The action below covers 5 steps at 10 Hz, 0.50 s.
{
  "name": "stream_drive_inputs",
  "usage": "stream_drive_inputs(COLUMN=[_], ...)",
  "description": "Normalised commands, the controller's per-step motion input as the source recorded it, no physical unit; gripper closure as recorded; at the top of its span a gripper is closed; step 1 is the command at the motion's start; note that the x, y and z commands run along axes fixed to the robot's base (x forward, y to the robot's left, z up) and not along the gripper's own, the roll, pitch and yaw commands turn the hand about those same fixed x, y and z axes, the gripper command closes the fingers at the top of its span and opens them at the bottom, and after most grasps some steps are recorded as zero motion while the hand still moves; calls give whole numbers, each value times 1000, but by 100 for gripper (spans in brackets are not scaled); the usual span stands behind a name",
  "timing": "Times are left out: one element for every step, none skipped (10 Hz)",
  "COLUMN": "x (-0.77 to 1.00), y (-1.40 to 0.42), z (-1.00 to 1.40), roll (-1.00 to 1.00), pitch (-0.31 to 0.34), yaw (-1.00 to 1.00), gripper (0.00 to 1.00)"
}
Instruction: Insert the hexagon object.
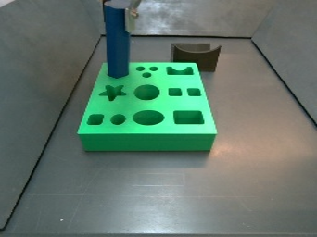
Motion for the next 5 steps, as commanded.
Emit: stream_drive_inputs(x=[0,0,-3,-129,-263], y=[0,0,0,0,17], z=[-480,-457,-394,-394,-446], roll=[-73,-6,-40,-93,-236], pitch=[-100,-67,-69,-130,-263], yaw=[0,0,0,0,0], gripper=[100,100,100,100,100])
